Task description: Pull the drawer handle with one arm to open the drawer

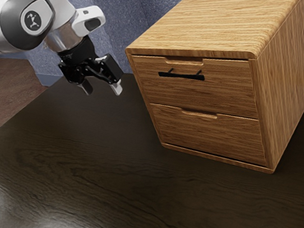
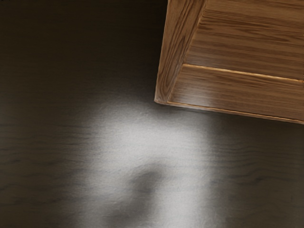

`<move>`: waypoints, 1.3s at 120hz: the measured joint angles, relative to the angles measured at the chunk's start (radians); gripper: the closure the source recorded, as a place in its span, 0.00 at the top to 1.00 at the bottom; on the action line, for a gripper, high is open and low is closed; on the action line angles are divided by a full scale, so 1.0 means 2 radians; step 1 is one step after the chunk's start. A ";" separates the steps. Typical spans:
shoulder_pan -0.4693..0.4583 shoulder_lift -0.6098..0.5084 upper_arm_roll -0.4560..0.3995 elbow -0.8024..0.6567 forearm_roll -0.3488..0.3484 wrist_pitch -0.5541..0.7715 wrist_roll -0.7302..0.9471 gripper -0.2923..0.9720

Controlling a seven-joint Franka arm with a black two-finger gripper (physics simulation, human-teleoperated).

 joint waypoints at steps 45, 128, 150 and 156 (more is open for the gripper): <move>0.000 0.000 -0.001 0.025 0.003 -0.003 0.015 0.77; 0.000 -0.048 -0.086 0.014 0.018 -0.028 0.522 0.77; -0.001 -0.057 -0.109 -0.030 -0.017 0.050 0.608 0.77; -0.006 -0.053 -0.113 -0.029 -0.024 0.068 0.627 0.77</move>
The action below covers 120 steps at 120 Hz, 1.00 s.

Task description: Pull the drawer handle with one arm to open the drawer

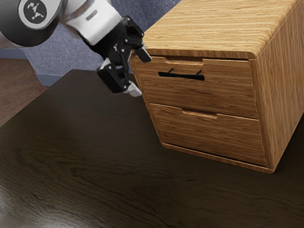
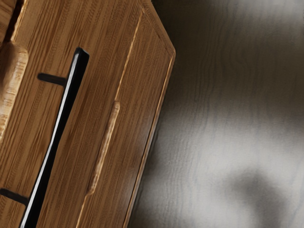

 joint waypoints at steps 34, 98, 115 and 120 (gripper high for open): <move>0.003 0.019 -0.001 -0.002 -0.005 0.070 0.079 0.70; -0.004 0.035 -0.003 -0.003 -0.004 0.088 0.090 0.50; -0.004 0.044 -0.003 -0.002 -0.003 0.086 0.086 0.46; -0.004 0.046 -0.003 -0.002 -0.003 0.086 0.086 0.45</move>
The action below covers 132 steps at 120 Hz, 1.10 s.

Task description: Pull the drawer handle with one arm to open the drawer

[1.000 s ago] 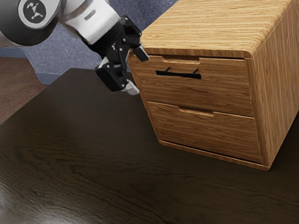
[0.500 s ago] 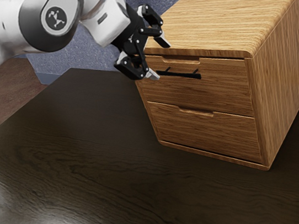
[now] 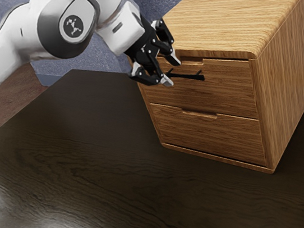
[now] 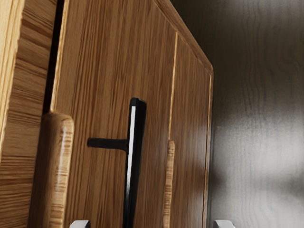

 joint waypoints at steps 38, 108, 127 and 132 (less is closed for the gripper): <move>0.000 0.010 0.000 0.001 0.002 0.003 -0.003 0.42; 0.001 -0.001 0.001 -0.020 0.005 0.006 -0.001 0.22; 0.001 -0.021 0.001 -0.048 0.004 0.011 -0.001 0.22; 0.001 -0.025 0.001 -0.054 0.004 0.012 -0.001 0.22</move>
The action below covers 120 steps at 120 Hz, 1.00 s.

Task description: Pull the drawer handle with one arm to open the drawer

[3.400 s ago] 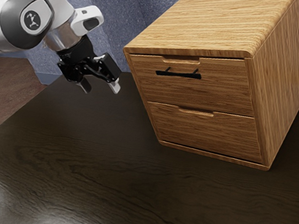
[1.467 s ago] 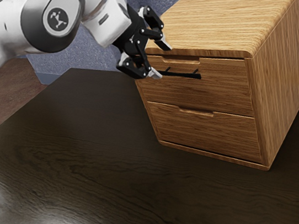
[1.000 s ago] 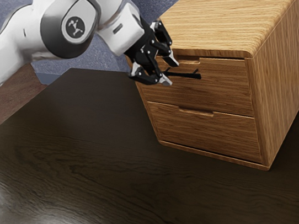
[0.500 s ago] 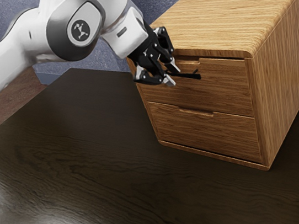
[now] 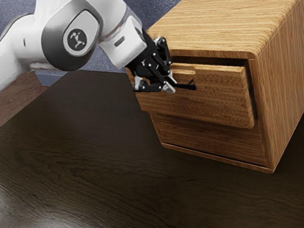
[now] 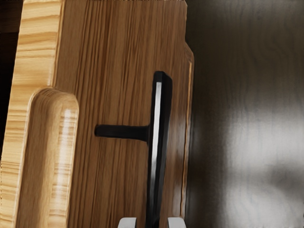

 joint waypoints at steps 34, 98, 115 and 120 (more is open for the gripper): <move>0.001 -0.043 0.001 -0.053 -0.003 0.013 0.001 0.21; 0.000 -0.099 0.001 -0.120 -0.007 0.032 0.001 0.20; -0.002 -0.111 0.001 -0.136 -0.007 0.036 0.001 0.20; -0.002 -0.114 0.001 -0.140 -0.007 0.038 0.001 0.20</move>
